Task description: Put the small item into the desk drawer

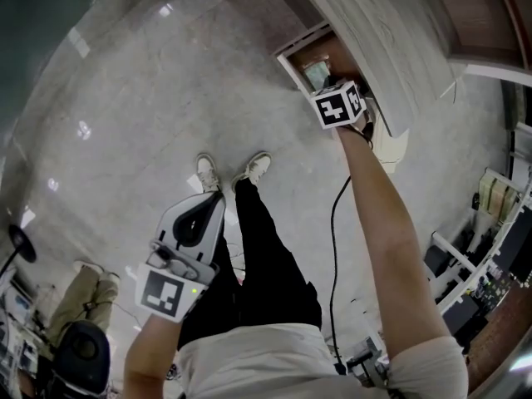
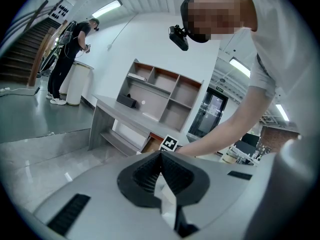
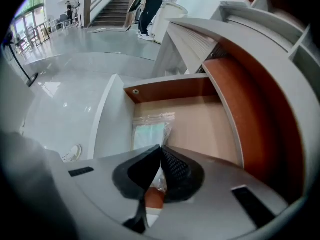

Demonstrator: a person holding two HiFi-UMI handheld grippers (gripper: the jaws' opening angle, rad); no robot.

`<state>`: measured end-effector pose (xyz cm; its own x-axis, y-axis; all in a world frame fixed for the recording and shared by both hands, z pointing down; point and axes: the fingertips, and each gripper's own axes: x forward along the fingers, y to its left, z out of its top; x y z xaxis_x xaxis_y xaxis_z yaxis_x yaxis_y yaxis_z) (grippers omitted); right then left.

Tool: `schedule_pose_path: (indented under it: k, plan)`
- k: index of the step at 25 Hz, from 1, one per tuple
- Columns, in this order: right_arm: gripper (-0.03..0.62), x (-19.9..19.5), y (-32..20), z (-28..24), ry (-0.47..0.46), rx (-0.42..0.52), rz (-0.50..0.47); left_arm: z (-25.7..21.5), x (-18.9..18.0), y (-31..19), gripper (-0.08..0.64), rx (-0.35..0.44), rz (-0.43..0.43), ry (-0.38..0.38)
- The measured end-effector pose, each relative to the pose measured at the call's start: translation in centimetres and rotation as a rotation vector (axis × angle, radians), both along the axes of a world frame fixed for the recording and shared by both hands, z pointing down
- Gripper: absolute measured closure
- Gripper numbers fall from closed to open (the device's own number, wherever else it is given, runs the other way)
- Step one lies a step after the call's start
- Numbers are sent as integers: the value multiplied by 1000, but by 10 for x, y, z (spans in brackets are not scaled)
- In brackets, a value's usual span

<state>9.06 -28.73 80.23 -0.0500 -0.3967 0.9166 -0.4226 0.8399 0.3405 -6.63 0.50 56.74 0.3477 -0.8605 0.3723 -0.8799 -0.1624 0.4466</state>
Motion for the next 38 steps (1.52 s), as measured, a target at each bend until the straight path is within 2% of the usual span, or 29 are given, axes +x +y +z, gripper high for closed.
schedule_pose_path:
  k: [5, 16, 24, 27, 32, 38]
  plan:
    - [567, -6, 0, -18, -37, 20, -10, -8, 3, -4, 543, 23, 1, 1]
    - [568, -29, 24, -59, -140, -2, -52, -47, 9, -17, 543, 106, 17, -29]
    - [569, -27, 50, -103, -213, 1, -63, -79, 15, -17, 543, 165, 34, -57]
    - [569, -28, 59, -133, -261, 18, -70, -97, 16, -21, 543, 202, 47, -67]
    - [569, -30, 68, -172, -293, 79, -135, -124, 12, -39, 543, 282, 72, -93]
    - [569, -33, 74, -224, -353, 132, -152, -160, 9, -47, 543, 360, 95, -126]
